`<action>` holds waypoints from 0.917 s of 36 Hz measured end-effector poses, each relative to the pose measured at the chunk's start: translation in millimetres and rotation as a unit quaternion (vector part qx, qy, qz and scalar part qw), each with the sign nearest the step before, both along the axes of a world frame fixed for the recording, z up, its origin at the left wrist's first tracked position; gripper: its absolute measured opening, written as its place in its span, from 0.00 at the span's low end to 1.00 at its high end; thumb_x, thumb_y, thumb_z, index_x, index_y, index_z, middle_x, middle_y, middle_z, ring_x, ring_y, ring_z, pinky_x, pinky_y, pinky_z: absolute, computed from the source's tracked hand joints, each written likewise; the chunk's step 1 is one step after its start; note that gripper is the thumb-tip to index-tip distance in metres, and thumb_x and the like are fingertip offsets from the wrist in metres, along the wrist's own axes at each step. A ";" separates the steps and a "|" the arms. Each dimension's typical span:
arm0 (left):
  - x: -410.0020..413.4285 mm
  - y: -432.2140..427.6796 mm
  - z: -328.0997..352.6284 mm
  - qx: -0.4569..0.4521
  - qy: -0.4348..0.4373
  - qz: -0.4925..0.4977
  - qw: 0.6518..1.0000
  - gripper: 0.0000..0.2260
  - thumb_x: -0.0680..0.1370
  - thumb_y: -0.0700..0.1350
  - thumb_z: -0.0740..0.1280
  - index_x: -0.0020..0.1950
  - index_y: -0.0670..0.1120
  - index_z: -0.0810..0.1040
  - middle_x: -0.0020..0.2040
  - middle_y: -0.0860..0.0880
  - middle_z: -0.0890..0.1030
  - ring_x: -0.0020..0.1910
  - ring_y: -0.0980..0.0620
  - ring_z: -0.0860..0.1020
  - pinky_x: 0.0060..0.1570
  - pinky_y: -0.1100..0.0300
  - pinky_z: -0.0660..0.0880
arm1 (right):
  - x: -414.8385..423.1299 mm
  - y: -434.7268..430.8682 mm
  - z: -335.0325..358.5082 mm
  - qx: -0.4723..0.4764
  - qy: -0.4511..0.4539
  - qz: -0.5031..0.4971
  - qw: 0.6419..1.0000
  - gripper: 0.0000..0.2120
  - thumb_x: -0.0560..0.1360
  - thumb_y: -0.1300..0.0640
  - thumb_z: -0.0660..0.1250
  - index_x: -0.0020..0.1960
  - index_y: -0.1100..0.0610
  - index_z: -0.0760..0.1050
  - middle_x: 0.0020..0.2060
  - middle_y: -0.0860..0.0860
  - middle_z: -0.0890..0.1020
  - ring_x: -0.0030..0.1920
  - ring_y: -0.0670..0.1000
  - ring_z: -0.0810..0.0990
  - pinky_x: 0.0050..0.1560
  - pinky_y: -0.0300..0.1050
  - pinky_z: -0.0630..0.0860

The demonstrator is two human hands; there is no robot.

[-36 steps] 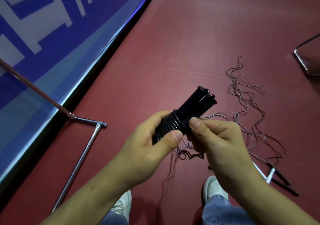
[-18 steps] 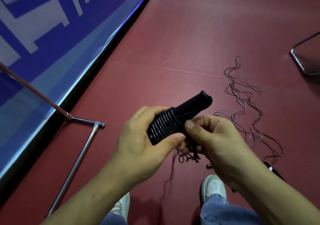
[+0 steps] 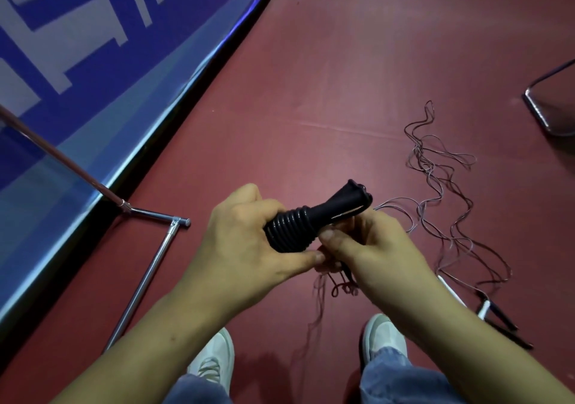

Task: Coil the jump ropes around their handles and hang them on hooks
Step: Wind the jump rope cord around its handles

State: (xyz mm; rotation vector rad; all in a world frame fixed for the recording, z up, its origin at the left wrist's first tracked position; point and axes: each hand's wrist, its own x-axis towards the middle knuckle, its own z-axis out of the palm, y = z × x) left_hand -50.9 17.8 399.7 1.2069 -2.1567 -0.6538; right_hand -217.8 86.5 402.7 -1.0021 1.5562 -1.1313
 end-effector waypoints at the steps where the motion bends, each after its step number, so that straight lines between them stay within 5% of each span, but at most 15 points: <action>1: 0.0 0.0 -0.4 -0.005 0.001 0.008 1.000 0.20 0.57 0.60 0.83 0.38 0.51 0.83 0.36 0.53 0.69 0.34 0.54 0.71 0.32 0.69 0.65 | 1.6 0.1 -1.0 0.002 0.002 -0.007 1.000 0.03 0.80 0.64 0.66 0.49 0.59 0.78 0.32 0.52 0.82 0.34 0.49 0.81 0.44 0.55 0.79; 9: -0.5 -1.8 -1.6 0.042 -0.027 0.000 0.999 0.19 0.63 0.58 0.81 0.40 0.50 0.76 0.37 0.53 0.76 0.37 0.56 0.74 0.34 0.64 0.69 | 9.6 -1.4 -4.6 0.001 0.013 -0.033 0.999 0.08 0.79 0.66 0.67 0.44 0.55 0.79 0.32 0.54 0.82 0.33 0.48 0.77 0.37 0.47 0.71; 15: 4.7 3.0 -6.1 0.063 -0.080 0.002 0.995 0.27 0.65 0.57 0.76 0.62 0.61 0.74 0.43 0.55 0.83 0.44 0.48 0.83 0.44 0.51 0.81 | 9.0 0.0 -2.5 0.045 -0.014 -0.006 0.999 0.09 0.79 0.64 0.68 0.46 0.53 0.83 0.40 0.54 0.86 0.37 0.49 0.83 0.45 0.50 0.79; 19: 0.5 7.6 -2.9 -0.015 -0.103 0.023 0.994 0.14 0.71 0.51 0.75 0.55 0.55 0.77 0.39 0.53 0.81 0.40 0.44 0.81 0.38 0.49 0.79 | 15.5 -0.3 -3.2 0.033 -0.058 -0.039 0.997 0.09 0.79 0.64 0.67 0.42 0.58 0.82 0.31 0.53 0.82 0.31 0.49 0.79 0.33 0.38 0.72; 24: -8.8 13.5 -2.6 -0.120 -0.158 0.064 0.978 0.10 0.73 0.42 0.75 0.48 0.45 0.75 0.36 0.47 0.73 0.31 0.39 0.75 0.25 0.52 0.69 | 23.0 1.4 -1.0 -0.014 -0.075 -0.037 0.996 0.17 0.78 0.48 0.72 0.36 0.58 0.80 0.29 0.53 0.73 0.31 0.49 0.68 0.32 0.42 0.64; 26: -12.8 16.3 -5.2 -0.141 -0.164 0.062 0.974 0.11 0.72 0.39 0.76 0.49 0.44 0.76 0.37 0.47 0.72 0.29 0.41 0.72 0.26 0.55 0.63 | 22.9 0.2 -1.6 -0.026 -0.102 -0.072 0.992 0.17 0.80 0.51 0.70 0.35 0.58 0.80 0.30 0.55 0.76 0.31 0.49 0.68 0.32 0.43 0.65; 29: -11.6 17.4 -12.2 -0.141 -0.141 0.002 0.980 0.16 0.74 0.44 0.76 0.58 0.45 0.76 0.43 0.49 0.74 0.35 0.43 0.75 0.31 0.53 0.69 | 17.6 -1.3 -2.0 -0.042 -0.159 -0.103 0.981 0.12 0.79 0.59 0.69 0.38 0.61 0.79 0.31 0.56 0.76 0.30 0.50 0.69 0.33 0.42 0.66; 33: -4.9 13.6 -0.6 -0.001 0.003 -0.067 0.998 0.22 0.73 0.56 0.70 0.65 0.52 0.77 0.51 0.56 0.78 0.47 0.54 0.78 0.46 0.58 0.76 | 6.4 -0.4 -3.8 -0.072 -0.157 -0.097 0.980 0.08 0.79 0.62 0.69 0.42 0.63 0.81 0.31 0.53 0.79 0.32 0.50 0.72 0.35 0.43 0.70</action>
